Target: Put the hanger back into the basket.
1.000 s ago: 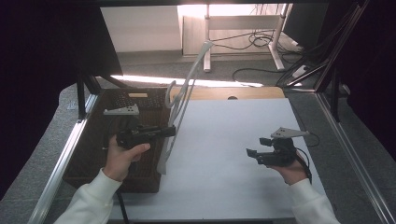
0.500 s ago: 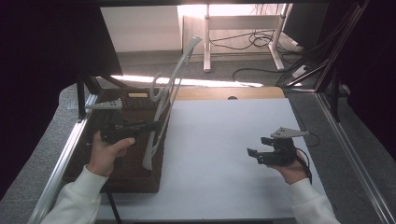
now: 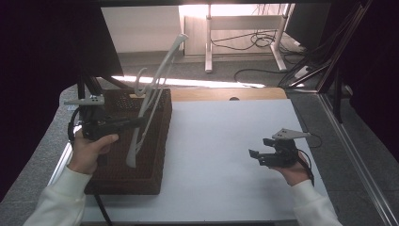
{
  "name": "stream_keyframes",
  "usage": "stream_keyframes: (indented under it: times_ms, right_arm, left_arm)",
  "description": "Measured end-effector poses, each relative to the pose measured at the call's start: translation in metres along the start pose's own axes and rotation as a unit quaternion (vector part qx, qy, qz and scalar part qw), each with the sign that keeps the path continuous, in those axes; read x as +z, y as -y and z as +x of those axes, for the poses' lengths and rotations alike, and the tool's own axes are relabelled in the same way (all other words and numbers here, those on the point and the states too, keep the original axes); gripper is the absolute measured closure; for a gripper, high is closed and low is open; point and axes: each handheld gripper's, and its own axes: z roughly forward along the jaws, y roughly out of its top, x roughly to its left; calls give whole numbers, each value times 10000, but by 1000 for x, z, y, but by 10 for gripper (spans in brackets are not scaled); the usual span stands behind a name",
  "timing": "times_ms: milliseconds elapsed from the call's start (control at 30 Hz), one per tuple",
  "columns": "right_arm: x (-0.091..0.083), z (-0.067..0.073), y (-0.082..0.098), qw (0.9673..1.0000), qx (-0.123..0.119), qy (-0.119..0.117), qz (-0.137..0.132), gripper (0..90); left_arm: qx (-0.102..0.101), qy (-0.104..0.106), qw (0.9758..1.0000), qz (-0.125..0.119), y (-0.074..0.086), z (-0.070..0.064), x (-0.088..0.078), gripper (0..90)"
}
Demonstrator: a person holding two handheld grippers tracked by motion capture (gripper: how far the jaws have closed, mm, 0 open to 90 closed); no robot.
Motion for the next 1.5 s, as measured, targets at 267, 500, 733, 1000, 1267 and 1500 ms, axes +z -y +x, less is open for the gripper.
stream_keyframes:
  times_ms: [267, 500, 733, 1000, 1267, 1500]
  right_arm:
    - [1, 0, 1, 10000, -22, 43, 71, 239]
    - [2, 0, 1, 9999, 0, 70, 88, 238]
    - [2, 0, 1, 9999, -17, 74, 105, 239]
    - [4, 1, 2, 9998, -37, 95, 148, 238]
    - [5, 0, 3, 9997, -52, 93, 199, 236]
    - [7, 1, 3, 9997, -51, 94, 241, 235]
  left_arm:
    - [31, -163, 9998, 131, 5, 24, -8, 822]
    - [125, -278, 9993, 216, 10, 35, -14, 823]
    - [147, -439, 9980, 435, 20, 47, -19, 822]
    - [168, -603, 9959, 646, 34, 59, -27, 822]
    - [5, -754, 9937, 834, 49, 74, -36, 822]
    - [-14, -836, 9915, 998, 62, 80, -42, 822]
